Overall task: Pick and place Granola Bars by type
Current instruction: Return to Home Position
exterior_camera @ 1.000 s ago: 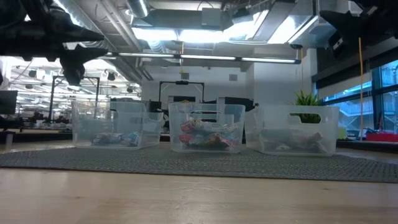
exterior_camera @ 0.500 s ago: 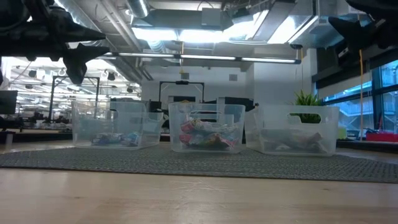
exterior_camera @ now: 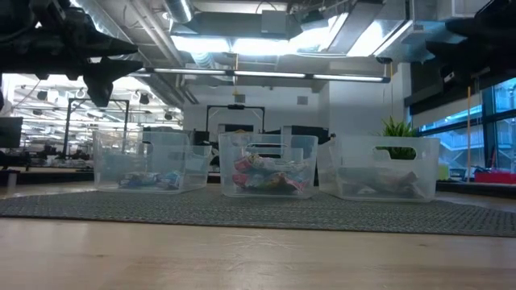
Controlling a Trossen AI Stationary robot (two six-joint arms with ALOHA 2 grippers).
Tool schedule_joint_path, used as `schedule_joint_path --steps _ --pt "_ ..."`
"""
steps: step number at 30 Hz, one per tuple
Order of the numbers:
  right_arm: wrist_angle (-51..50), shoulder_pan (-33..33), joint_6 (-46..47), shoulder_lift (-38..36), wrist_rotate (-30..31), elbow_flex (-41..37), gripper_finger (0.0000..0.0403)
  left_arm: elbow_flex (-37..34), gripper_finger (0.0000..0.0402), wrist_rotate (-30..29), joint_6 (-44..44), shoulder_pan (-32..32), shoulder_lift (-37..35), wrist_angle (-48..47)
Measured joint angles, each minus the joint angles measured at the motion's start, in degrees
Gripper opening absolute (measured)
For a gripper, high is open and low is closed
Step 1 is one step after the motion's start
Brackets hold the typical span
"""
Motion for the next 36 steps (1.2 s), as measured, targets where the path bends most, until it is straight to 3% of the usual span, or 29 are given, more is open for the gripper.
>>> schedule_joint_path --steps 5,14,36 --pt "-4.6 -1.2 -0.4 0.1 1.1 0.0 0.0163 0.0 0.0130 0.0 2.2 0.0 0.2 0.0" --pt "-4.5 -2.1 -13.4 0.4 0.5 0.0 0.0163 0.0 0.0130 0.0 2.3 0.0 0.2 -0.1" --pt "-4.4 -2.1 -13.2 0.4 0.5 0.0 0.0163 0.0 0.0130 0.0 2.3 0.0 0.2 0.0"
